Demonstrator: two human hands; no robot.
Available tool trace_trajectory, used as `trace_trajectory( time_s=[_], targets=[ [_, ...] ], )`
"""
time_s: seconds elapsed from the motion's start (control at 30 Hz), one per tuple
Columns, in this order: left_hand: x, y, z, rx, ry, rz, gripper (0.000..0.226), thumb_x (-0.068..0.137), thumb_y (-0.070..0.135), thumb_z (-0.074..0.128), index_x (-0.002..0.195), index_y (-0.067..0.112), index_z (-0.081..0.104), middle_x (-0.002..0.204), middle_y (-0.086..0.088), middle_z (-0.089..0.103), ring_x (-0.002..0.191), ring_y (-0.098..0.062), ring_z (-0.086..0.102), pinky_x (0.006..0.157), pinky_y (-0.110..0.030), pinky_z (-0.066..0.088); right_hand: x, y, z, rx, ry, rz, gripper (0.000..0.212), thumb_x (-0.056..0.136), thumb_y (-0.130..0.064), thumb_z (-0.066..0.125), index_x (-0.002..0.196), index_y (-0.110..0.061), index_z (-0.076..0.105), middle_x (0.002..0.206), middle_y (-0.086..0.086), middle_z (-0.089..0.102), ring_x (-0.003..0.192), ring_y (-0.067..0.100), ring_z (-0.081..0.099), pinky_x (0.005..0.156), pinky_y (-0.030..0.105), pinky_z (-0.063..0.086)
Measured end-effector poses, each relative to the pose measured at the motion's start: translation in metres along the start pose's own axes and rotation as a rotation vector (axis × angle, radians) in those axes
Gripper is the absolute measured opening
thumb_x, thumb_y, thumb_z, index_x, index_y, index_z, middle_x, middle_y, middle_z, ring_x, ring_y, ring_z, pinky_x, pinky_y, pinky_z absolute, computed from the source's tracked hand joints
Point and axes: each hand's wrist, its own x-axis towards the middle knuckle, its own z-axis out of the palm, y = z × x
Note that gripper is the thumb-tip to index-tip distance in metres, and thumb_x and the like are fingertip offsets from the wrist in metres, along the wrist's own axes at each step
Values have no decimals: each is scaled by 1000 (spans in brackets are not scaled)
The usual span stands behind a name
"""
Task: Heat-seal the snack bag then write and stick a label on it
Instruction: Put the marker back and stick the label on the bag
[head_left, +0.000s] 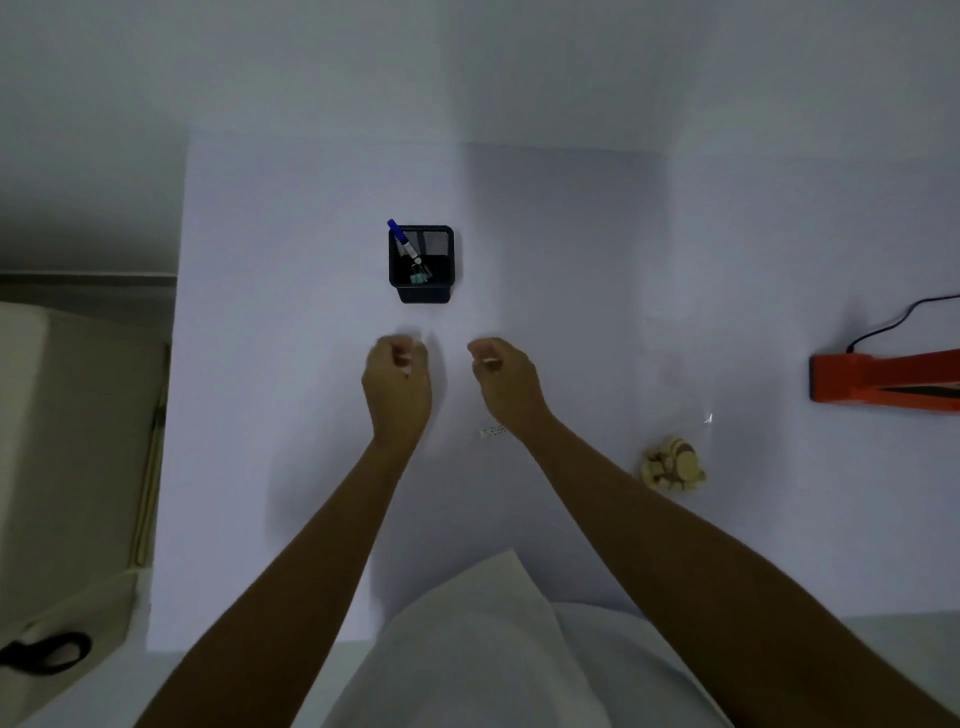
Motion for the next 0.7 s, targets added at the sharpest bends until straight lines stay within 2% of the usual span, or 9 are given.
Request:
trace_trajectory(
  time_s=[0.07, 0.1, 0.17, 0.23, 0.3, 0.37, 0.47, 0.57, 0.7],
  targets=[
    [-23, -16, 4, 82, -121, 51, 9, 93, 16, 61, 94, 8, 64, 86, -5, 64, 76, -15, 59, 70, -30, 50, -18, 20, -3, -76, 35, -32, 26, 93, 1, 52, 113, -8, 66, 114, 6, 67, 100, 12, 60, 90, 18, 47],
    [-33, -23, 7, 117, -193, 50, 9, 91, 15, 63, 96, 8, 65, 88, -4, 65, 76, -14, 59, 70, -25, 47, -27, 30, -5, -109, 56, -50, 27, 92, 4, 52, 111, -7, 67, 113, 6, 67, 99, 11, 59, 89, 15, 46],
    [-52, -35, 11, 178, -325, 38, 20, 87, 13, 67, 106, 10, 66, 97, -3, 67, 83, -14, 62, 75, -21, 47, -42, 52, -8, -176, 84, -101, 30, 88, 8, 52, 111, -6, 67, 111, 8, 67, 101, 16, 60, 92, 19, 46],
    [-65, -45, 14, 228, -410, 60, 27, 84, 12, 70, 111, 10, 66, 101, -4, 69, 86, -15, 63, 80, -26, 52, -54, 71, -11, -246, 88, -148, 32, 87, 8, 52, 112, -6, 66, 112, 9, 66, 104, 21, 60, 94, 25, 47],
    [-72, -47, 16, 269, -411, 82, 23, 83, 10, 70, 106, 8, 68, 95, -6, 72, 84, -17, 66, 79, -28, 54, -62, 84, -11, -265, 93, -156, 29, 88, 5, 54, 112, -6, 67, 110, 10, 67, 103, 24, 61, 93, 33, 50],
    [-75, -43, 16, 273, -366, 29, 20, 83, 9, 68, 103, 8, 69, 90, -6, 73, 79, -16, 66, 75, -23, 50, -66, 89, -9, -270, 96, -165, 26, 89, 3, 55, 111, -4, 68, 109, 12, 68, 101, 26, 63, 93, 38, 52],
    [-74, -37, 18, 246, -348, -72, 22, 80, 8, 69, 102, 8, 69, 88, -6, 73, 77, -15, 66, 73, -20, 48, -69, 90, -6, -284, 90, -181, 25, 90, 1, 57, 111, -2, 68, 108, 14, 70, 100, 29, 64, 92, 37, 51],
    [-72, -37, 19, 190, -362, -145, 22, 80, 7, 71, 103, 8, 68, 93, -8, 73, 83, -18, 68, 76, -24, 52, -70, 88, -4, -280, 66, -176, 25, 90, -1, 59, 114, -3, 68, 109, 14, 70, 99, 28, 64, 90, 36, 51],
    [-72, -38, 21, 150, -383, -215, 20, 81, 8, 71, 100, 10, 67, 91, -9, 73, 81, -18, 69, 77, -31, 57, -69, 88, -1, -256, 52, -151, 21, 89, -6, 63, 109, -7, 68, 104, 11, 71, 95, 24, 65, 88, 39, 54]
  ],
)
